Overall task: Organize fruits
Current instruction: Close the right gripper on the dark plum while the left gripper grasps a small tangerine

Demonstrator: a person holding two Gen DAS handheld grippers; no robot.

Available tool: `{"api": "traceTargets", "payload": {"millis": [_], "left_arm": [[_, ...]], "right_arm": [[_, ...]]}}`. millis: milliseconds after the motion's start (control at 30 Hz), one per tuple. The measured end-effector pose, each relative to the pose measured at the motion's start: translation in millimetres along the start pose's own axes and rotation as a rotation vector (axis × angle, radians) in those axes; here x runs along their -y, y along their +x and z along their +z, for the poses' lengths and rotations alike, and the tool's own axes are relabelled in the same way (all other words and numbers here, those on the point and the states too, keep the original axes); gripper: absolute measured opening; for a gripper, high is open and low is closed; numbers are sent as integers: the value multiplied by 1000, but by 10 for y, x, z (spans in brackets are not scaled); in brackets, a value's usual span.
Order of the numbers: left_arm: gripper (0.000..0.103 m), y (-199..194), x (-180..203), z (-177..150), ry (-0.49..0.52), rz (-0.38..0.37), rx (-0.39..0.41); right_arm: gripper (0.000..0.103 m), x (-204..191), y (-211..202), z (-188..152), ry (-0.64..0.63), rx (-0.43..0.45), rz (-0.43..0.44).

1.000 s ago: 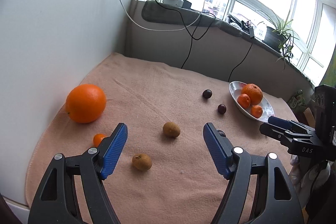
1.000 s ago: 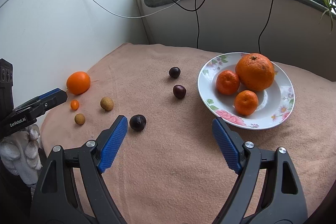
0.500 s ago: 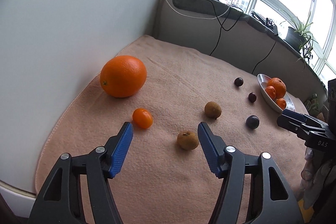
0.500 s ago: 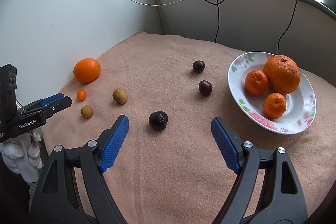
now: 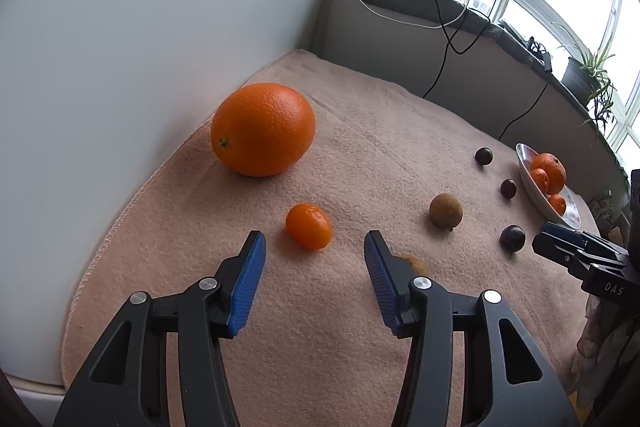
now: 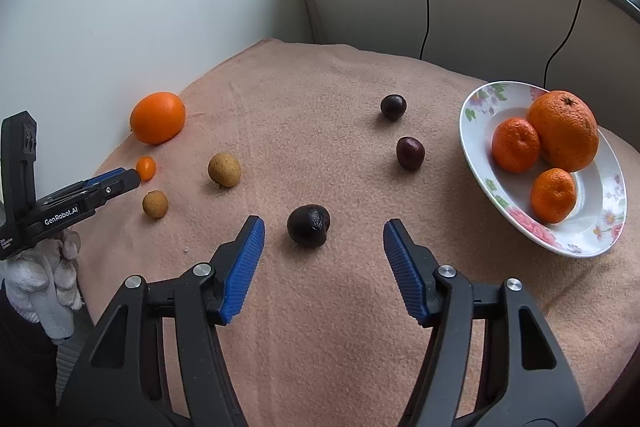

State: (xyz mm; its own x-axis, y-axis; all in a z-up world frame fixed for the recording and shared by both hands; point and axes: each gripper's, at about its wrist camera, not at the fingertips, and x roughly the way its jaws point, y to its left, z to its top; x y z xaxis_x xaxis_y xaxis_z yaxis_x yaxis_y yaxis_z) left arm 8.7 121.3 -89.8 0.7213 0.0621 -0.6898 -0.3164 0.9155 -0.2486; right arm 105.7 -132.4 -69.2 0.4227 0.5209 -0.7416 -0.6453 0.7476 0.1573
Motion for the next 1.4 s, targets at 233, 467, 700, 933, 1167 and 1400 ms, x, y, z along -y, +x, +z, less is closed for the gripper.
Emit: {"api": "traceTargets", "payload": {"millis": [233,467,700,933,1167,1400], "left_arm": [[42,98,10,84,15,3,-9],[35,184,-4,77,25,17,-39],[25,218,-28,83,26,23,-48],[24,213,-42,87,20,16,-45],[24,150,-31,93,17,9,-30],[24,29,27,155,25,-5,1]], "right_arm": [[54,-46,110,27,-15,-18,0],[46,-70,204,46,-31,-45,-9],[32,-82,254,36,-40,-64,-7],[26,-108,261,24,-48,-64,-4],[25,-98,214,16,-45,-46,-4],[25,-92,102,26,-50,-12,-10]]}}
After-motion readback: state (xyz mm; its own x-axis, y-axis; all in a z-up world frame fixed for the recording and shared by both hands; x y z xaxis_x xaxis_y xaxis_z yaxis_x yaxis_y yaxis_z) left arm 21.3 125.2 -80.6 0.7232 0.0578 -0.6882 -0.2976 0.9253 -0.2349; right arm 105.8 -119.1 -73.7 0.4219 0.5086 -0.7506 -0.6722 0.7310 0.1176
